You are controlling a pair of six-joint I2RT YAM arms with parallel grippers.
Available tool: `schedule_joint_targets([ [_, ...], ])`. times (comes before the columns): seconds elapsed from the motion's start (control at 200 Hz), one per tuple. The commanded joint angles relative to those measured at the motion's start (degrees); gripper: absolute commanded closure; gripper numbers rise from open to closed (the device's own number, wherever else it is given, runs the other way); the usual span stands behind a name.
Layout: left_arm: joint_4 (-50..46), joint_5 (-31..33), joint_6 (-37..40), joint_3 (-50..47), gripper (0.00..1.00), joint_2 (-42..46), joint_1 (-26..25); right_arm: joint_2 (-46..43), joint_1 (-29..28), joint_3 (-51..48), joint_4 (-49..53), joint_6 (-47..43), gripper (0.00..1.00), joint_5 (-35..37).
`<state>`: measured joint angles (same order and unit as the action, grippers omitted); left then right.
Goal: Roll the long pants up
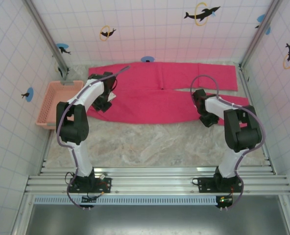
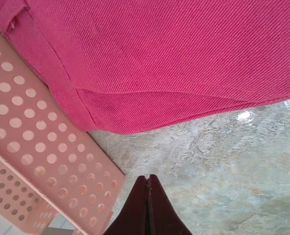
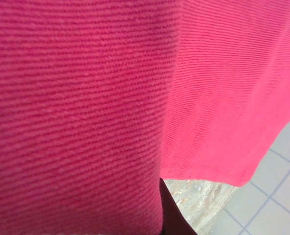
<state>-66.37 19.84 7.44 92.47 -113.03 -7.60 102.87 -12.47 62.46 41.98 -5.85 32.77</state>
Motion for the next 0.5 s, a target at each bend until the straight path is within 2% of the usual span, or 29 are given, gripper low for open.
schedule_joint_targets([
  [0.0,-0.98,-1.88,-1.75,-0.93,0.77,0.09,0.12,-4.11,0.39,0.12,1.56,0.12,1.0,0.05],
  [0.02,-0.83,-1.9,-1.96,-1.34,0.66,-0.09,0.03,-4.4,0.43,0.12,1.57,0.07,1.0,-0.11],
  [0.045,-0.76,-1.94,-2.07,-1.72,0.57,-0.26,-0.05,-5.07,0.49,0.12,1.66,0.07,1.0,-0.49],
  [0.105,-0.57,-2.11,-2.2,-2.17,0.46,-0.56,-0.54,-6.57,0.95,0.2,1.92,0.06,1.0,-1.98],
  [0.145,-0.36,-2.02,-2.11,-2.19,0.42,-0.71,-1.04,-7.59,1.21,0.61,2.39,-0.02,1.0,-2.88],
  [0.26,-0.25,-1.27,-1.64,-1.55,0.36,-2.1,-3.21,-10.97,1.75,2.87,4.49,-0.53,1.0,-5.76],
  [0.495,0.53,0.82,-1.38,-2.63,0.37,-7.03,-8.41,-12.98,2.44,9.59,9.04,-1.62,1.0,-6.96],
])
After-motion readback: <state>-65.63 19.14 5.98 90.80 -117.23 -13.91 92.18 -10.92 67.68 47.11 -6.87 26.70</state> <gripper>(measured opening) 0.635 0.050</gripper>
